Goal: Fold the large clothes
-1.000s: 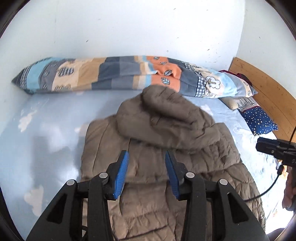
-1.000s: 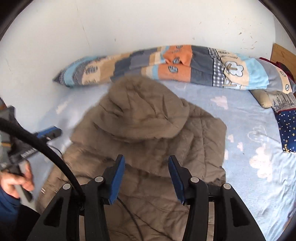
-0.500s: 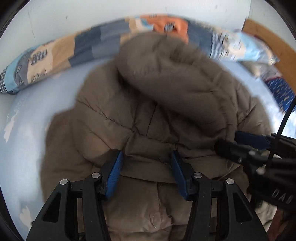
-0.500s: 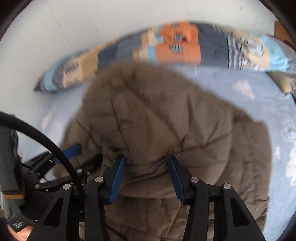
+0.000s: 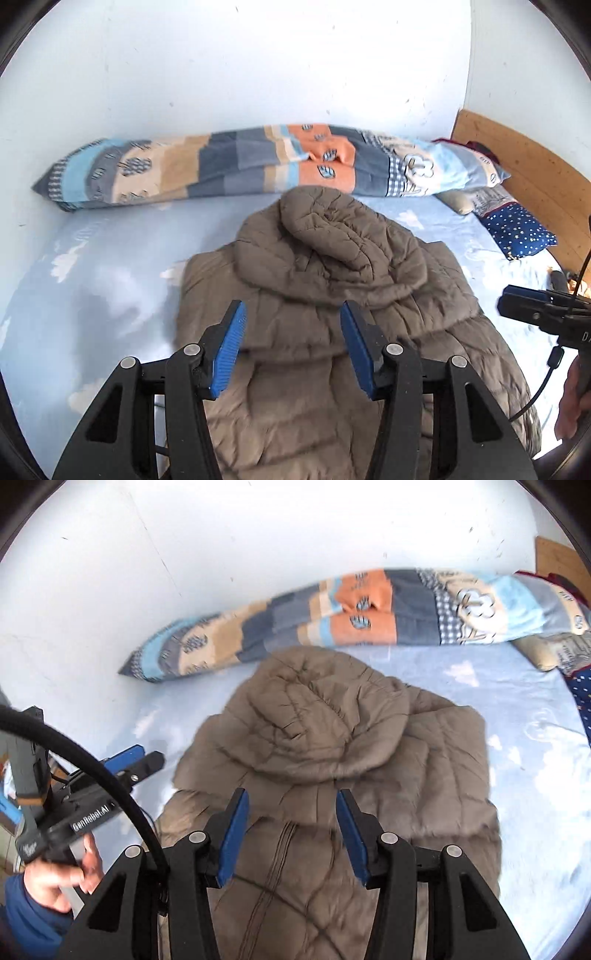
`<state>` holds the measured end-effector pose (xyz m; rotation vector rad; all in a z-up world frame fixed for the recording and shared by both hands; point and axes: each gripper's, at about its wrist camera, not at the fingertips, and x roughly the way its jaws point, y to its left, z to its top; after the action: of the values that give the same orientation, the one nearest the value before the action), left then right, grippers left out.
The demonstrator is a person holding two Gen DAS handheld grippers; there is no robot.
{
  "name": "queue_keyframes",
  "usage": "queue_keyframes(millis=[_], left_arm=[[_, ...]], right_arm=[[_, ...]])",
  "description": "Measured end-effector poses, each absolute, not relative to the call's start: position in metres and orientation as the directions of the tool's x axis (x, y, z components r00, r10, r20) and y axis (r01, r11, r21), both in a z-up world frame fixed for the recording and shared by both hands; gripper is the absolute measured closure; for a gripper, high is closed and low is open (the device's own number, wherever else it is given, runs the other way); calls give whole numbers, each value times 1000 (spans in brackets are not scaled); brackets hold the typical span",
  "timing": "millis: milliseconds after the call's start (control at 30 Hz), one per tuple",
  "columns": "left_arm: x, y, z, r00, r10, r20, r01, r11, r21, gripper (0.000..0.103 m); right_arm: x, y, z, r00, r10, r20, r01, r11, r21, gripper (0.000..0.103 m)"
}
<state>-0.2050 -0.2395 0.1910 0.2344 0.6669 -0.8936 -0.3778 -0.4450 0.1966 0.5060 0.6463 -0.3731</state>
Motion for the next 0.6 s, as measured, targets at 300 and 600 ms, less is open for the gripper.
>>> queue_keyframes(millis=[300, 600], left_arm=[[-309, -95, 212, 508, -639, -578, 750, 658, -68, 41], [-381, -74, 141, 538, -563, -628, 709, 704, -24, 37]], right_arm=[[-516, -350, 192, 818, -209, -536, 429, 842, 326, 41], [-568, -280, 161, 836, -205, -509, 413, 846, 337, 41]])
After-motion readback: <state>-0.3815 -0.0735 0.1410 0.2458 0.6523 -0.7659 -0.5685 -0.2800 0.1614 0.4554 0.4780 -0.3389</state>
